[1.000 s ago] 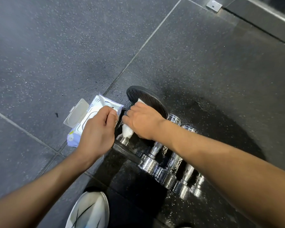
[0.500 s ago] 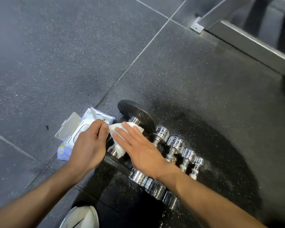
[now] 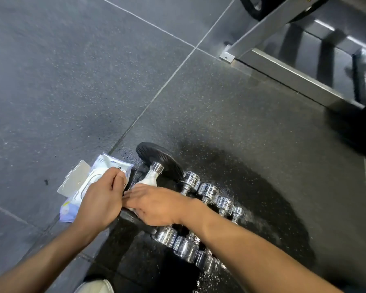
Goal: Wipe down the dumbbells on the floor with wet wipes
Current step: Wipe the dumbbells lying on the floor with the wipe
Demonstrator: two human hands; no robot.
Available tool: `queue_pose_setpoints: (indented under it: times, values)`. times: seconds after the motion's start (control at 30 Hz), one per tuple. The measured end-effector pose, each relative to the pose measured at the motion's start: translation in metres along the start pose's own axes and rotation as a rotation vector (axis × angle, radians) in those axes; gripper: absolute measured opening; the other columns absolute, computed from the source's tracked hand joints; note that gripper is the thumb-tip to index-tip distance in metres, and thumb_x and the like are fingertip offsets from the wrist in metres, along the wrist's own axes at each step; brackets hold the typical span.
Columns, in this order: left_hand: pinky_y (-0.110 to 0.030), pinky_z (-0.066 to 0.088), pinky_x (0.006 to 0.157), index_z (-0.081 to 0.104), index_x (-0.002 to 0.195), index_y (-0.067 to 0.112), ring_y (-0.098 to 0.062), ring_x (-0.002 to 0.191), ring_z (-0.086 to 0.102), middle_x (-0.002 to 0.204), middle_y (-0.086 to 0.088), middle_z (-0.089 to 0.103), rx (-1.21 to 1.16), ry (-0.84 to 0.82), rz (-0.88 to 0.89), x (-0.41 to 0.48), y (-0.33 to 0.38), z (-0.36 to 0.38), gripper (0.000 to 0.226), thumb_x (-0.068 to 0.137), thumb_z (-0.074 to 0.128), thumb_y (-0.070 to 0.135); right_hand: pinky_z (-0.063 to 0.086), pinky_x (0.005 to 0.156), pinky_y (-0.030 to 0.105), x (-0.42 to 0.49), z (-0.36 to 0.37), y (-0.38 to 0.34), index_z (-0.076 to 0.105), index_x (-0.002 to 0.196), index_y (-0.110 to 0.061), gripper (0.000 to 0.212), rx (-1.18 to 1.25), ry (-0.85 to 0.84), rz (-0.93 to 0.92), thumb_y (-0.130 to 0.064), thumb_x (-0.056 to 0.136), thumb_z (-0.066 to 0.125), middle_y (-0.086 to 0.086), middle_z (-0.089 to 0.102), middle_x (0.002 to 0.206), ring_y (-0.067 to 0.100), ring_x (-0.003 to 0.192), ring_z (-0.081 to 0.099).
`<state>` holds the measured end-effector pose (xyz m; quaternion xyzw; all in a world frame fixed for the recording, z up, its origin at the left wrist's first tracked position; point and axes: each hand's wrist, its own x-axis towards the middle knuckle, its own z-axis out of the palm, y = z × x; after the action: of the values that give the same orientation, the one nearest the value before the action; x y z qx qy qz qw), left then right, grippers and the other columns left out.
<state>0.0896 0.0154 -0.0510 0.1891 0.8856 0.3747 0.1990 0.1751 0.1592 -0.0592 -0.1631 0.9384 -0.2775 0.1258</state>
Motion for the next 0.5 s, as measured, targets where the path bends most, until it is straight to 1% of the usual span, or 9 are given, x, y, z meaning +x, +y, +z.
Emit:
queue_pose_setpoints:
  times: [0.07,0.1,0.2,0.27,0.3,0.33,0.37,0.4,0.5]
  values:
    - [-0.048,0.046,0.069,0.051,0.079,0.021,-0.029,0.072,0.054,0.068,0.000,0.058,0.000,0.002,0.000,0.000,0.001,0.001,0.026,0.104,0.046,0.028,0.021,0.124,0.040,-0.005,-0.002,0.002,0.059,0.140,-0.001,0.046,0.011,0.004,0.073,0.000,0.095,0.049,0.016,0.058,0.145,0.028,0.142,0.045]
    - [-0.048,0.046,0.069,0.051,0.079,0.021,-0.030,0.073,0.054,0.069,0.000,0.058,0.000,0.006,0.001,0.001,0.001,0.001,0.026,0.104,0.046,0.028,0.018,0.126,0.038,-0.007,-0.003,0.004,0.058,0.142,-0.003,0.047,0.011,-0.001,0.097,-0.001,0.096,0.049,0.015,0.057,0.147,0.027,0.145,0.041]
    - [-0.047,0.045,0.070,0.051,0.080,0.021,-0.031,0.073,0.054,0.070,0.000,0.059,0.013,0.015,0.016,0.000,0.000,0.002,0.027,0.105,0.045,0.029,0.014,0.126,0.037,-0.015,-0.007,0.007,0.060,0.141,-0.007,0.049,-0.050,-0.007,0.102,-0.002,0.093,0.060,0.011,0.059,0.145,0.030,0.146,0.038]
    - [-0.047,0.046,0.069,0.051,0.079,0.021,-0.029,0.072,0.054,0.070,0.000,0.060,0.014,0.017,0.017,0.000,0.001,0.001,0.028,0.105,0.044,0.029,0.011,0.126,0.049,-0.019,-0.009,0.005,0.058,0.144,-0.021,0.050,-0.220,-0.009,0.094,-0.013,0.095,0.064,0.001,0.058,0.146,0.032,0.149,0.032]
    - [-0.047,0.046,0.070,0.051,0.079,0.021,-0.029,0.072,0.055,0.070,0.000,0.060,0.009,0.018,0.015,0.000,0.001,0.001,0.028,0.105,0.044,0.029,0.009,0.124,0.055,-0.020,-0.009,0.002,0.055,0.145,-0.029,0.049,-0.361,-0.022,0.103,-0.020,0.098,0.062,-0.004,0.057,0.147,0.034,0.152,0.027]
    - [-0.048,0.047,0.071,0.051,0.080,0.021,-0.030,0.073,0.055,0.071,0.000,0.061,0.005,0.017,0.013,-0.001,0.001,0.002,0.028,0.105,0.043,0.030,0.007,0.123,0.058,-0.022,-0.007,0.000,0.052,0.146,-0.034,0.048,-0.482,-0.037,0.118,-0.025,0.099,0.059,-0.005,0.055,0.148,0.035,0.153,0.024]
    - [-0.049,0.047,0.071,0.051,0.081,0.020,-0.031,0.074,0.055,0.071,0.000,0.061,0.004,0.019,0.016,-0.001,0.001,0.002,0.028,0.105,0.043,0.030,0.008,0.124,0.057,-0.024,-0.002,0.000,0.050,0.148,-0.036,0.049,-0.534,-0.029,0.135,-0.026,0.100,0.058,-0.005,0.053,0.150,0.036,0.153,0.023]
    - [-0.049,0.047,0.072,0.051,0.081,0.020,-0.032,0.074,0.055,0.072,0.000,0.060,0.004,0.025,0.023,-0.001,0.001,0.002,0.028,0.105,0.043,0.031,0.012,0.125,0.054,-0.028,0.004,0.003,0.048,0.150,-0.035,0.052,-0.522,0.005,0.147,-0.024,0.100,0.059,-0.003,0.050,0.153,0.036,0.154,0.023]
    - [-0.049,0.046,0.070,0.047,0.080,0.019,-0.031,0.072,0.054,0.070,0.000,0.057,0.018,0.029,0.039,-0.002,0.003,0.000,0.029,0.106,0.041,0.032,0.028,0.123,0.045,-0.044,0.017,0.013,0.042,0.155,-0.028,0.062,-0.373,0.128,0.157,-0.012,0.098,0.061,0.001,0.038,0.162,0.030,0.157,0.014]
